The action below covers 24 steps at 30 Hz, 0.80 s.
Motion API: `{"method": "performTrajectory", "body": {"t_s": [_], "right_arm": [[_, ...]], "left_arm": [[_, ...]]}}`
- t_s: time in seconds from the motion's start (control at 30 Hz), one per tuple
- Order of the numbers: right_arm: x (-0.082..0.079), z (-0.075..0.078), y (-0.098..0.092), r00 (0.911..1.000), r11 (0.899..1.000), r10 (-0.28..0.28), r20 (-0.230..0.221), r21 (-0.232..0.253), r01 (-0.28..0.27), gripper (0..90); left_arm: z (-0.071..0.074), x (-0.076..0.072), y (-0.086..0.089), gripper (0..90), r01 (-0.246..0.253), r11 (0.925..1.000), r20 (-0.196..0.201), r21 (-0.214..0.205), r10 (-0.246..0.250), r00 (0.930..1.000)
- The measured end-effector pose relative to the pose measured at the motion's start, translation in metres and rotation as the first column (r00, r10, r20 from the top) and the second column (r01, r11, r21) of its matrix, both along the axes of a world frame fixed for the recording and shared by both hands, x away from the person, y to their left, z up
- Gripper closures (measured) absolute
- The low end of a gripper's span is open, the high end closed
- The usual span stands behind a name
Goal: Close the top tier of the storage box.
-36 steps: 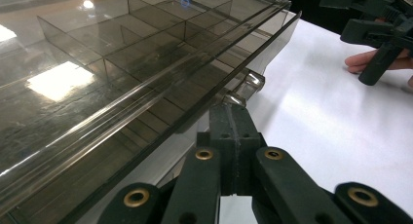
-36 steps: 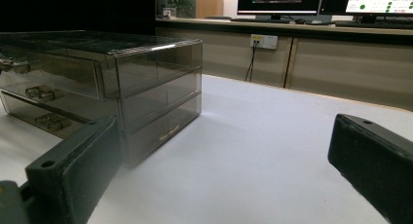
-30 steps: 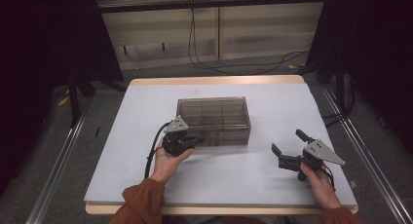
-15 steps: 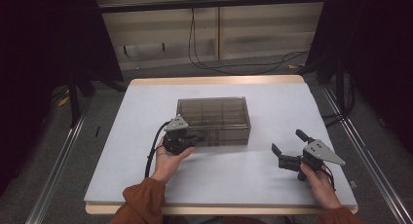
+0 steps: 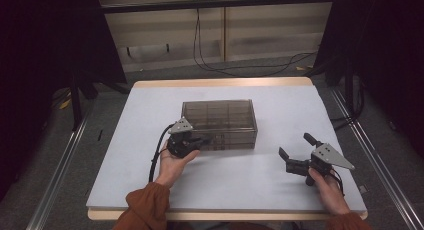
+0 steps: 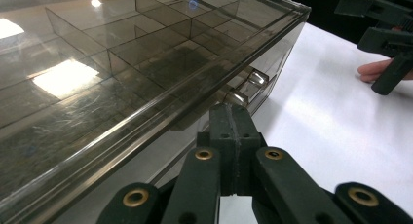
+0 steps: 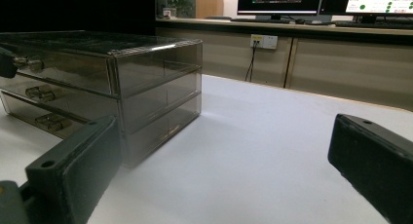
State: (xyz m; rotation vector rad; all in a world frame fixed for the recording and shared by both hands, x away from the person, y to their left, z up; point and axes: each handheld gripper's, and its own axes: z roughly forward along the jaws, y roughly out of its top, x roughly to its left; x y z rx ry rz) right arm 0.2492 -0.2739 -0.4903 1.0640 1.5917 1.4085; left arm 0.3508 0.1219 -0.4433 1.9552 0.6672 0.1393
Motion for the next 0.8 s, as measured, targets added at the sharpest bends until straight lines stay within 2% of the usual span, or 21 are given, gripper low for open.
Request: {"method": "performTrajectory", "body": {"t_s": [0.33,0.47,0.57,0.77,0.8], "right_arm": [[0.000,0.000,0.000,1.0000,1.000,0.001,0.000,0.000,-0.001,0.0],[0.000,0.000,0.000,1.0000,1.000,-0.005,-0.001,0.003,0.005,0.0],[0.000,0.000,0.000,1.0000,1.000,-0.005,0.000,0.002,0.005,0.0],[0.000,0.000,0.000,1.0000,1.000,-0.006,-0.001,0.003,0.006,0.0],[0.000,0.000,0.000,1.0000,1.000,-0.006,-0.001,0.001,0.006,0.0]], "left_arm": [[-0.001,0.000,-0.002,90.0,-0.008,0.9999,0.006,0.009,0.008,1.0000],[-0.002,0.001,-0.001,89.4,0.003,0.9998,-0.013,0.018,-0.003,0.9999],[-0.002,-0.001,-0.001,83.4,0.011,0.9995,-0.013,0.031,-0.010,0.9999],[0.001,-0.006,-0.001,75.1,0.046,0.9986,-0.018,0.024,-0.046,0.9988],[0.003,-0.010,-0.001,70.7,0.054,0.9981,-0.016,0.029,-0.053,0.9984]]}}
